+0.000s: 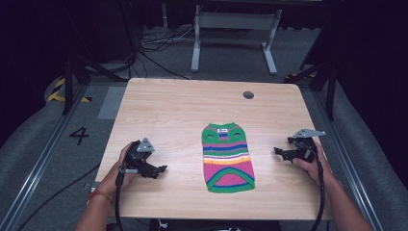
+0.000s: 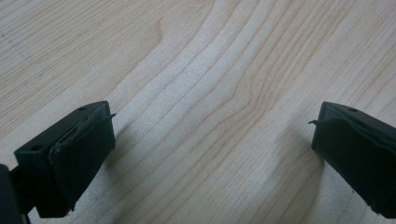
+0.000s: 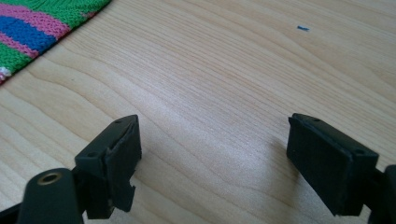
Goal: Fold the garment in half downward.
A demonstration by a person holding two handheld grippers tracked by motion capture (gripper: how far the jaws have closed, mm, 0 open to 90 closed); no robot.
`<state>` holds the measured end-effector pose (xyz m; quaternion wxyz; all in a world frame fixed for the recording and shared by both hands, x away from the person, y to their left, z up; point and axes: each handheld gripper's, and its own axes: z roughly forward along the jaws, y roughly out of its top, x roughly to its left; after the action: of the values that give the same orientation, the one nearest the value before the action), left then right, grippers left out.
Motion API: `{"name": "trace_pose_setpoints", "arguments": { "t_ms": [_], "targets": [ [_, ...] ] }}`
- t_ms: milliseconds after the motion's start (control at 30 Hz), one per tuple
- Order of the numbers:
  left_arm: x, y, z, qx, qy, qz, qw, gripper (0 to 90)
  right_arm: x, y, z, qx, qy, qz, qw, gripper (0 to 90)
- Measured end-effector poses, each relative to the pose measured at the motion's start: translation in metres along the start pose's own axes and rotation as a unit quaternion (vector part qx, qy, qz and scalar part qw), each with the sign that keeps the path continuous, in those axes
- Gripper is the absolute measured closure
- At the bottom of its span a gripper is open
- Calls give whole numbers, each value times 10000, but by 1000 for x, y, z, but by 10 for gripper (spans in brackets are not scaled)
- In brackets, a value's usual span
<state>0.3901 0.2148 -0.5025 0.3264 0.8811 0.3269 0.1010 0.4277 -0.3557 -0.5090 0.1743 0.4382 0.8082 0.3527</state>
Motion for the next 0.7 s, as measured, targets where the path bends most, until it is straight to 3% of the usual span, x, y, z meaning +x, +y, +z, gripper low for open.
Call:
{"name": "trace_pose_setpoints", "arguments": {
  "t_ms": [533, 700],
  "targets": [
    [-1, 0, 0, 12, 48, -49, 10000, 0, 2, -1, -1, 15, -50, 26, 10000, 172],
    [-2, -1, -2, 14, 75, -72, 9999, 3, -1, -1, -1, 28, 87, -102, 9999, 171]
  ]
}}
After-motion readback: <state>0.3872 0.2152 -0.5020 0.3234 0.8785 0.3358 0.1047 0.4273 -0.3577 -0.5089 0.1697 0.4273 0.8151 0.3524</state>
